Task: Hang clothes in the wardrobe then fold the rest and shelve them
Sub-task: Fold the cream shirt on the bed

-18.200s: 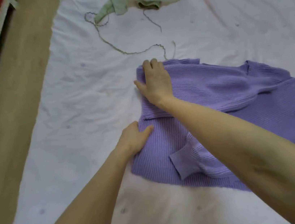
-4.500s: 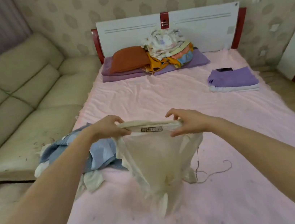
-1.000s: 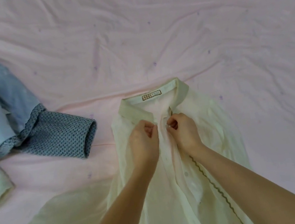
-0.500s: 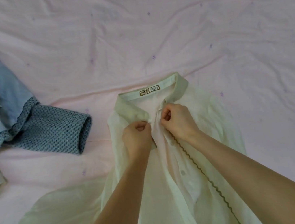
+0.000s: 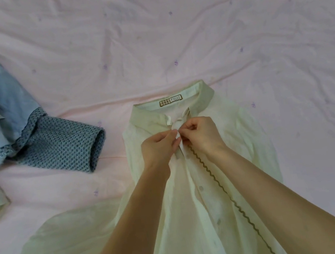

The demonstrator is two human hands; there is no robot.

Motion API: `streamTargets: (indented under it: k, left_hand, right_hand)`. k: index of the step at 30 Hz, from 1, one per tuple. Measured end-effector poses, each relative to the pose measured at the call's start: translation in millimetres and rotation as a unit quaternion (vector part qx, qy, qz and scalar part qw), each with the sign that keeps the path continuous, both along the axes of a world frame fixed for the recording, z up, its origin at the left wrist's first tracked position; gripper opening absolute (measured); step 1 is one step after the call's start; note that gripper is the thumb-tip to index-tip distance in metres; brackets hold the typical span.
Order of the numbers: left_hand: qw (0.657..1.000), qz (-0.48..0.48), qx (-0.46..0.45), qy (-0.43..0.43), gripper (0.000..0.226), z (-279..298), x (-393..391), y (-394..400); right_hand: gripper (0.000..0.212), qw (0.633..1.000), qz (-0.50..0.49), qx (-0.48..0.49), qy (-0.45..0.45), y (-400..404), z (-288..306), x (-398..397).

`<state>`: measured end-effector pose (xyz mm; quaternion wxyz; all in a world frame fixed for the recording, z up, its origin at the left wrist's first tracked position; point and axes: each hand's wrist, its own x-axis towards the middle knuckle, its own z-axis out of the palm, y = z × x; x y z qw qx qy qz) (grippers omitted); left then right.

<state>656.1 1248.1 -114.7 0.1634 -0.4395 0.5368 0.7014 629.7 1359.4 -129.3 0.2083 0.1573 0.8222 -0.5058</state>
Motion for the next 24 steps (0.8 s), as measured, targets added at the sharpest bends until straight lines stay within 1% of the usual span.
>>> streamTargets:
  k: [3, 7, 10, 13, 16, 19, 24]
  left_hand:
    - [0.999, -0.017, -0.036, 0.013, 0.003, -1.8, 2.4, 1.8]
    - [0.999, 0.014, -0.037, 0.004, 0.007, -2.8, 1.1, 1.9]
    - [0.999, 0.023, -0.040, -0.001, 0.003, -3.9, 0.2, 1.7]
    - [0.998, 0.016, -0.053, 0.004, 0.010, -5.6, 0.7, 3.0]
    - [0.998, 0.011, -0.054, 0.012, 0.003, -5.4, 2.7, 4.1]
    - [0.998, 0.018, -0.061, 0.016, 0.006, -5.5, 4.7, 4.4]
    - [0.998, 0.031, -0.061, 0.015, 0.005, -3.5, 5.6, 6.8]
  right_hand:
    - [0.015, 1.000, -0.013, -0.026, -0.007, 0.8, 2.3, -0.3]
    - [0.012, 0.995, -0.034, -0.087, -0.032, 2.7, 7.1, 2.8]
    - [0.016, 0.992, -0.047, -0.114, -0.037, 4.4, 9.6, 4.3]
    - [0.013, 0.994, -0.039, -0.097, -0.029, 4.1, 9.6, 4.9]
    - [0.007, 0.998, -0.027, -0.048, -0.012, 1.8, 7.5, 5.0]
    - [0.007, 0.999, -0.038, -0.012, 0.009, -0.9, 4.6, 5.1]
    - [0.008, 0.999, -0.037, -0.027, -0.002, -1.2, 7.8, 4.1]
